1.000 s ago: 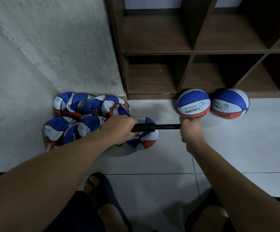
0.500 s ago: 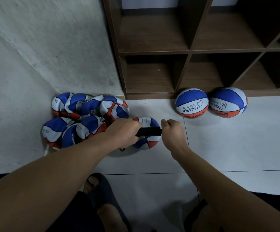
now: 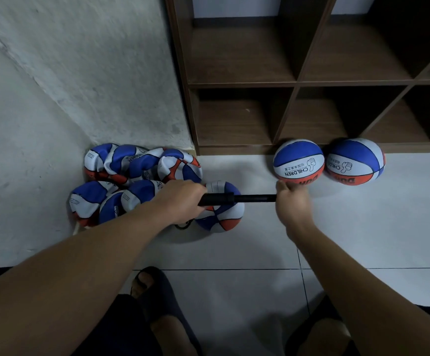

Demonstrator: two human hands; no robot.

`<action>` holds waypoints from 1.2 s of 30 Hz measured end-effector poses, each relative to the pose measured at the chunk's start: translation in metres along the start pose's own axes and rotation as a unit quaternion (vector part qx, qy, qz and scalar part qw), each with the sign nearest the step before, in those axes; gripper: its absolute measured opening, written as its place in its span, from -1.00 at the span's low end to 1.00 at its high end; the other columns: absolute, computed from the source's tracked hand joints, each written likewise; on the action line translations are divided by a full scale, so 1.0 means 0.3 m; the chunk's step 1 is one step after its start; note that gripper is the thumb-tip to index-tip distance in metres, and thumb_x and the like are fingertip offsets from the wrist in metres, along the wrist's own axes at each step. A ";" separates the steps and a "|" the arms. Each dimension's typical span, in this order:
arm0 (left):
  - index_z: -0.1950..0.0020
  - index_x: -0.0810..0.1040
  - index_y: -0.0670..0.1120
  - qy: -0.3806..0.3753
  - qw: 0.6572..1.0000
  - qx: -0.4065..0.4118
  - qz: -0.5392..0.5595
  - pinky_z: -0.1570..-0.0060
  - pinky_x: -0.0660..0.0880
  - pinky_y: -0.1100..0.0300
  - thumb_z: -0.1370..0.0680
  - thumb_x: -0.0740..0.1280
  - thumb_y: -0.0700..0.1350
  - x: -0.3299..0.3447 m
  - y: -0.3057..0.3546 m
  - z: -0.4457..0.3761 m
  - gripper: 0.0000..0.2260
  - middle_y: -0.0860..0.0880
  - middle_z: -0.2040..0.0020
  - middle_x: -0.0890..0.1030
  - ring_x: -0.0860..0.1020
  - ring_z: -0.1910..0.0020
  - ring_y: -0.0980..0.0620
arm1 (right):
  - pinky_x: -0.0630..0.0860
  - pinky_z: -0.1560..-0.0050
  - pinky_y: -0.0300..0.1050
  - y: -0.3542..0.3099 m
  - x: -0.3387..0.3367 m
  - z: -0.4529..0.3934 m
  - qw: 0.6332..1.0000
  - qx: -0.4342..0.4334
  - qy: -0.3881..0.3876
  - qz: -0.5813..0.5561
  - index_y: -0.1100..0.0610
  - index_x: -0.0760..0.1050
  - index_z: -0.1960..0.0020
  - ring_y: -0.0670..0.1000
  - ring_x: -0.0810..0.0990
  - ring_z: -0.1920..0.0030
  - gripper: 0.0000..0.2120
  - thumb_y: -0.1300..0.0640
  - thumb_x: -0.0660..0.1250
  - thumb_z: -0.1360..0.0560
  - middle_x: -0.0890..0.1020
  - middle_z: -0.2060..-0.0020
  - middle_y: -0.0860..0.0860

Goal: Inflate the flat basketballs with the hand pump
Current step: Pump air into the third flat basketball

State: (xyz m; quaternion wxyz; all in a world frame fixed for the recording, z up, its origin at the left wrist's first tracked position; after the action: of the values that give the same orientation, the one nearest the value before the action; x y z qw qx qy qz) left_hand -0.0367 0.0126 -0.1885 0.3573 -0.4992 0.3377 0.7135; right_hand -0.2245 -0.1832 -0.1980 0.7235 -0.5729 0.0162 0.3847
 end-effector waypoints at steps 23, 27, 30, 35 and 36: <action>-0.02 0.57 0.11 0.038 0.998 0.047 -0.018 0.25 0.61 0.05 -0.62 0.30 0.35 -0.006 0.053 -0.008 -0.68 0.08 0.27 0.57 0.59 0.33 0.04 | 0.36 0.23 0.07 0.030 0.039 -0.010 0.997 0.050 -0.051 0.018 0.17 0.43 0.21 0.12 0.41 0.29 -0.73 0.08 0.25 -0.63 0.43 0.34 0.10; 0.09 0.52 0.13 0.049 0.999 0.018 -0.008 0.27 0.57 0.07 -0.66 0.30 0.21 -0.020 -0.013 -0.004 -0.78 0.09 0.31 0.56 0.57 0.34 0.06 | 0.35 0.27 0.05 0.056 -0.035 -0.056 0.996 0.086 -0.001 -0.006 0.16 0.45 0.18 0.14 0.41 0.27 -0.82 0.11 0.26 -0.56 0.46 0.32 0.12; 0.18 0.49 0.09 0.027 1.000 -0.001 -0.013 0.34 0.52 0.09 -0.63 0.31 0.20 -0.011 0.010 -0.006 -0.74 0.06 0.32 0.56 0.55 0.37 0.05 | 0.36 0.24 0.04 0.029 0.023 -0.004 0.999 0.047 -0.003 0.003 0.18 0.43 0.24 0.13 0.43 0.29 -0.69 0.12 0.23 -0.67 0.46 0.34 0.12; 0.19 0.52 0.05 0.030 0.999 0.003 -0.026 0.38 0.46 0.11 -0.58 0.36 0.01 -0.012 0.072 -0.003 -0.85 0.04 0.33 0.55 0.54 0.38 0.02 | 0.36 0.30 -0.02 -0.005 0.123 0.087 1.000 -0.008 -0.023 0.015 0.15 0.43 0.24 0.06 0.44 0.36 -0.64 0.08 0.18 -0.71 0.47 0.38 0.06; 0.15 0.54 0.05 0.025 0.999 0.007 -0.025 0.37 0.46 0.11 -0.57 0.37 0.00 -0.009 0.087 -0.003 -0.89 0.04 0.31 0.55 0.56 0.35 0.00 | 0.36 0.30 -0.01 -0.007 0.136 0.091 0.999 -0.013 -0.025 0.016 0.15 0.43 0.24 0.07 0.44 0.37 -0.64 0.07 0.17 -0.70 0.47 0.39 0.06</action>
State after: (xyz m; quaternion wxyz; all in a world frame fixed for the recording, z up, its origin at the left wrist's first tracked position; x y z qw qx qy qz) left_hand -0.0578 -0.0023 -0.1828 0.3701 -0.5222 0.3392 0.6894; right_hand -0.2061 -0.1385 -0.2059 0.7097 -0.5722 0.0025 0.4110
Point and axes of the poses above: each hand's wrist, its own z-axis away from the middle knuckle, its own x-axis out of the palm, y = z × x, the point moved 8 cm from there along -z, towards the middle knuckle
